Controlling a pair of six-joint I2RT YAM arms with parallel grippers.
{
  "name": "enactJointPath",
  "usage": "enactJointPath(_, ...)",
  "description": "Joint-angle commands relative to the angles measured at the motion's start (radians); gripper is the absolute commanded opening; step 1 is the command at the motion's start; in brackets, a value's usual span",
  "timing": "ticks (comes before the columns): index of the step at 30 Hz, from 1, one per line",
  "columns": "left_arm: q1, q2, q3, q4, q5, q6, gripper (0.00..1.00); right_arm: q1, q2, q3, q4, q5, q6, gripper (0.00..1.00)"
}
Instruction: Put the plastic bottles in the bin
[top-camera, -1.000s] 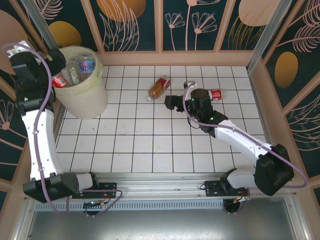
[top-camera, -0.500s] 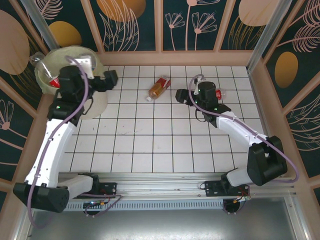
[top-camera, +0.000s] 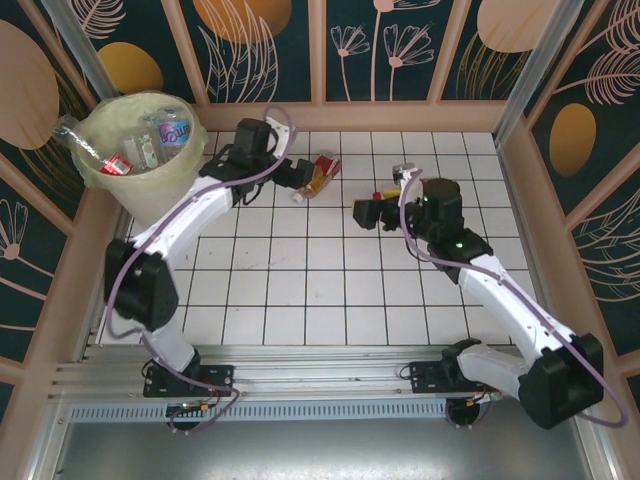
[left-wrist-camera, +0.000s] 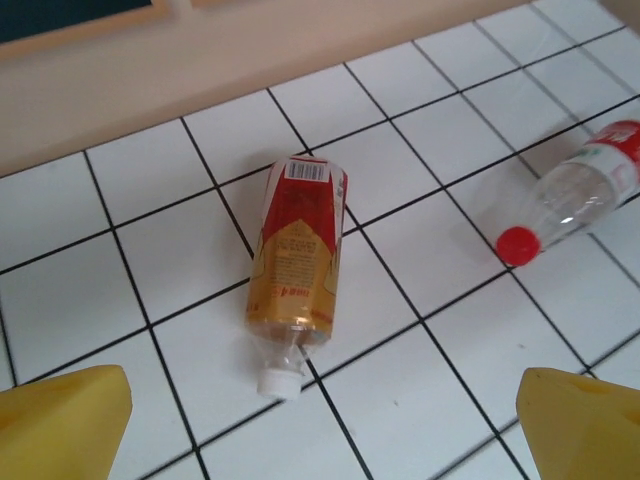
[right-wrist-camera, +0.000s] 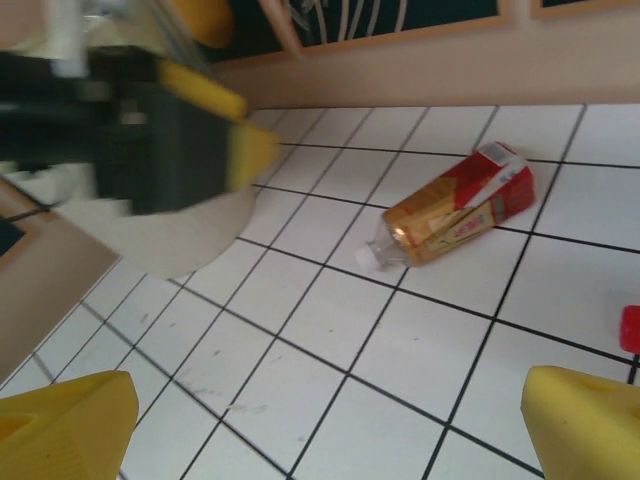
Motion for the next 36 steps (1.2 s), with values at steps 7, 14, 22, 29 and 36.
enactJointPath(7,0.003,0.365,0.378,-0.161,0.011,0.104,0.99,0.018,-0.109,-0.037,-0.020,-0.104,-0.055,0.99)
enactJointPath(14,0.004,0.569,0.575,-0.208,0.010,0.073,0.98,0.047,-0.114,-0.029,-0.043,-0.072,-0.057,0.99)
enactJointPath(22,0.003,0.696,0.654,-0.220,-0.015,0.036,0.97,0.048,-0.126,-0.021,-0.066,-0.049,-0.061,0.99)
enactJointPath(29,0.003,0.737,0.663,-0.228,-0.007,0.023,0.91,0.048,-0.124,-0.021,-0.067,-0.036,-0.059,0.99)
enactJointPath(36,0.003,0.755,0.680,-0.235,-0.009,0.008,0.74,0.048,-0.126,-0.016,-0.069,-0.024,-0.056,0.99)
